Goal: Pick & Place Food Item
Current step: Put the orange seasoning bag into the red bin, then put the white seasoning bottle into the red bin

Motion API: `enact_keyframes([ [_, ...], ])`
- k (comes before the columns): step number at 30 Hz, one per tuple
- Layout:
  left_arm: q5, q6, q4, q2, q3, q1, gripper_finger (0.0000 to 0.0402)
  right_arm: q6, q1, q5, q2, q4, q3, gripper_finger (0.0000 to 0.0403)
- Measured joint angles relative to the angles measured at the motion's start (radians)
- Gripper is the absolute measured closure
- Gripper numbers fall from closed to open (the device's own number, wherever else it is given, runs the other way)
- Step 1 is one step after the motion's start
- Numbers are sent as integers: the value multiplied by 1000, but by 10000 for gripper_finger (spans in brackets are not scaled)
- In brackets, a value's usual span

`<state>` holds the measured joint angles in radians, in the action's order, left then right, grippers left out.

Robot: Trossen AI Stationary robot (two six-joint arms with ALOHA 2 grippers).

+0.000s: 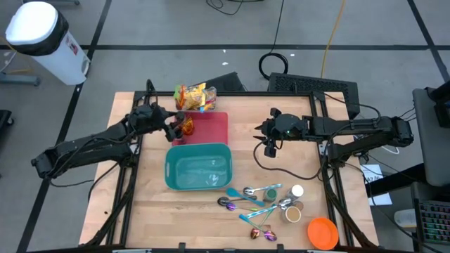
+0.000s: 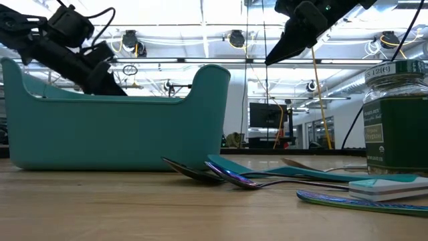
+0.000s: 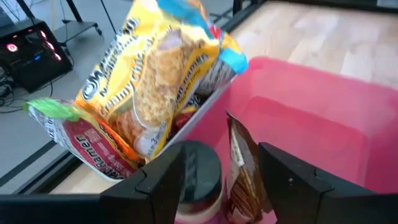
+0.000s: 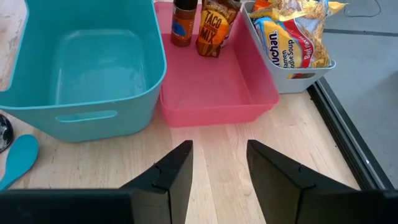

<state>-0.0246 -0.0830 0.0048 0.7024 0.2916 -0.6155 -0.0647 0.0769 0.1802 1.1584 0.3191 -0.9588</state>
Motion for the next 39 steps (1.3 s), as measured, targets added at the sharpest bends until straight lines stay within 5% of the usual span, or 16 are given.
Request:
enact_keyframes([
  [11, -18, 94, 18, -101, 0, 0, 188, 1, 0, -2, 0, 0, 0, 259],
  [25, -335, 177, 442, -116, 0, 0, 187, 27, 0, -7, 0, -195, 0, 259],
  [33, -342, 179, 524, -115, 0, 0, 188, 103, -16, -262, 0, -347, 0, 259],
  [39, -342, 179, 522, -114, 0, 0, 188, 96, -62, -605, 4, -474, 0, 259],
])
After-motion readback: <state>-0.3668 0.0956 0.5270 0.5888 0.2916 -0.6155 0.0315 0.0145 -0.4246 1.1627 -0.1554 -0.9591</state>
